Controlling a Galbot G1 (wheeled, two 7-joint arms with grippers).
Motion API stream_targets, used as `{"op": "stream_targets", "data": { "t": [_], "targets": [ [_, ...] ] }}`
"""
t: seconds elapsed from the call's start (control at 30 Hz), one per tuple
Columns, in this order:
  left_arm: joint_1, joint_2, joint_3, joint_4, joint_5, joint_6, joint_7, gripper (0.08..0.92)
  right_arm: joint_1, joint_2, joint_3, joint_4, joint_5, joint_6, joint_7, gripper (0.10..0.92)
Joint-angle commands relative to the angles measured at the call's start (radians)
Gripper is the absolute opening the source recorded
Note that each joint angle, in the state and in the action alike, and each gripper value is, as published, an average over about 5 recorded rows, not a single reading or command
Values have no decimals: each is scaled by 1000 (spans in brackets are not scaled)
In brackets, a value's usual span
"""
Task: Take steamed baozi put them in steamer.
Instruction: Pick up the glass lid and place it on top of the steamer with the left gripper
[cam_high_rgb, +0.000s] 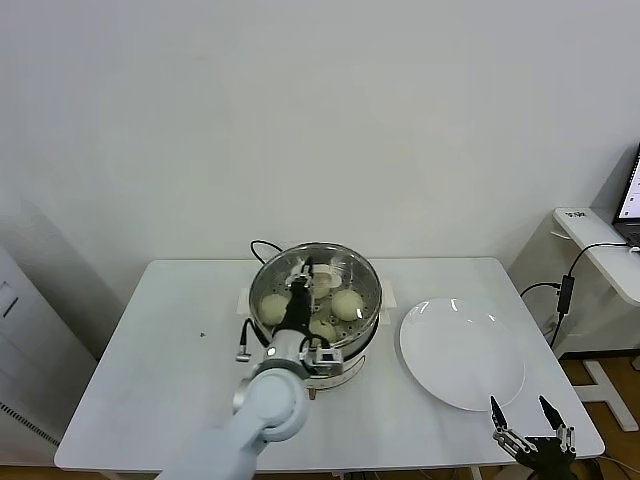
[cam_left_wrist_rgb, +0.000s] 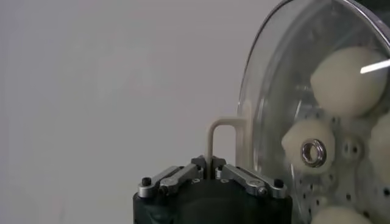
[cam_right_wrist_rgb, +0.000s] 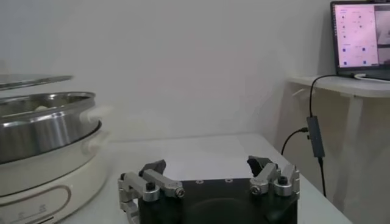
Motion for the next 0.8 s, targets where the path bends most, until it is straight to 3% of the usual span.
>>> {"op": "stream_targets", "data": {
  "t": [0.03,0.53,0.8],
  "targets": [
    [-65,-70,84,102,50,52,14,116,-5,4,11,-2,2,5,-6,823],
    [-39,-49,25,138,64,50,-13,116,-8,8,20,-4,10,18,-22,823],
    [-7,-53,25,99,7,50,-50,118,-6,6,16,-3,11,21,-26,823]
  ]
}}
